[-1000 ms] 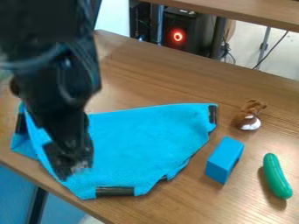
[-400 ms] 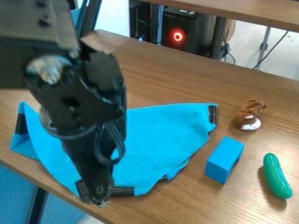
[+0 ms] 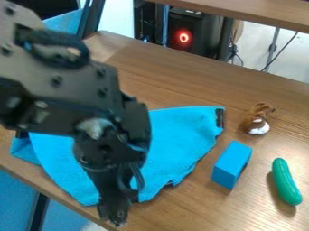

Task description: Unfold the cloth from bottom right to upper left

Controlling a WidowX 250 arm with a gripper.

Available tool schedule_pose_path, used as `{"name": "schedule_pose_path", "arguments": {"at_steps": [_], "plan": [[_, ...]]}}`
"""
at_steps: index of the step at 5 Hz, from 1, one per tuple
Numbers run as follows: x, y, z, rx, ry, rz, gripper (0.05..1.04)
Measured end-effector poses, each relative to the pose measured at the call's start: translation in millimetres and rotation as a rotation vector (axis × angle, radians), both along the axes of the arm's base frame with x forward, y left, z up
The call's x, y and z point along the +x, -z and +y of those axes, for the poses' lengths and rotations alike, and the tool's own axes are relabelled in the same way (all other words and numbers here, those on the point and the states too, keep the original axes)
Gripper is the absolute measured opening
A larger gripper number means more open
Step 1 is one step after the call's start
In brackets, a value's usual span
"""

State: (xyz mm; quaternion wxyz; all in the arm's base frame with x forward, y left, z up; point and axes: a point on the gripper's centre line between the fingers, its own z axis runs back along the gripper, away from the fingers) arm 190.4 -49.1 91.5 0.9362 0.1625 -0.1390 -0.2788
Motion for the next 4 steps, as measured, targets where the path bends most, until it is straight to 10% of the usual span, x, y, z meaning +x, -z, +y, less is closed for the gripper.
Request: {"name": "schedule_pose_path", "arguments": {"at_steps": [4], "plan": [[27, 43.4, -10, 0.080, -0.032, 0.011, 0.951]]}}
